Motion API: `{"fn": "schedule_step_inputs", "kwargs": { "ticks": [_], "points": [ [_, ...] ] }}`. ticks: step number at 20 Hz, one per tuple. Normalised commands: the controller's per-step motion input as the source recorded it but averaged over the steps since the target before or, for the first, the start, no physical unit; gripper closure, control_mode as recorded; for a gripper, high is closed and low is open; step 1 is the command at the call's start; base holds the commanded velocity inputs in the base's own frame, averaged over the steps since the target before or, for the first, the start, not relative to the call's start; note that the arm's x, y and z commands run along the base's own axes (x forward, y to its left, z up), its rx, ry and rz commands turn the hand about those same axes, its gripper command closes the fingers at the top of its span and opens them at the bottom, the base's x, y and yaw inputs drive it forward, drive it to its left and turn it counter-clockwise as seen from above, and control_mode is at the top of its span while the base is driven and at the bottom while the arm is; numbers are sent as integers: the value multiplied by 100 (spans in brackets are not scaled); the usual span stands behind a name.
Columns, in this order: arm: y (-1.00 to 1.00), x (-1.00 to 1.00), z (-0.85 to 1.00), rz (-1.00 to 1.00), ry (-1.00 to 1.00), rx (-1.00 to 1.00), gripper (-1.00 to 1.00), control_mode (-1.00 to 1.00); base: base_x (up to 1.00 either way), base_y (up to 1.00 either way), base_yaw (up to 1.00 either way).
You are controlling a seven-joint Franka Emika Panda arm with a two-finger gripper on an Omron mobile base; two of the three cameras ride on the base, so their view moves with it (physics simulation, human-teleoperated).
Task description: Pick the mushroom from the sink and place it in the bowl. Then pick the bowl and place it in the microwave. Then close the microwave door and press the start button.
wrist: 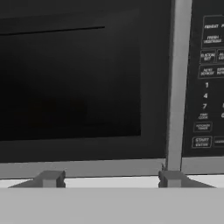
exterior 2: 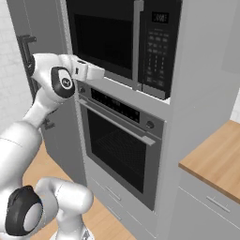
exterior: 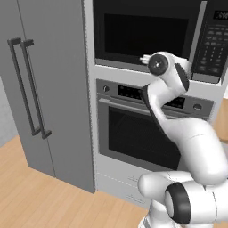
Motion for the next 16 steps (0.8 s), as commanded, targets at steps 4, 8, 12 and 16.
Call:
{"fn": "schedule_step_inputs", "kwargs": {
  "ticks": [4, 8, 12, 16],
  "points": [
    [-18, -100, 0, 0, 0, 0, 100, -100, 0, 0, 0],
    [-9, -92, -16, 1, 0, -3, 100, -100, 0, 0, 0],
    [-16, -50, -4, 2, 0, 0, 100, -100, 0, 0, 0],
    [-48, -16, -2, 2, 0, 0, 100, -100, 0, 0, 0]
  ]
}}
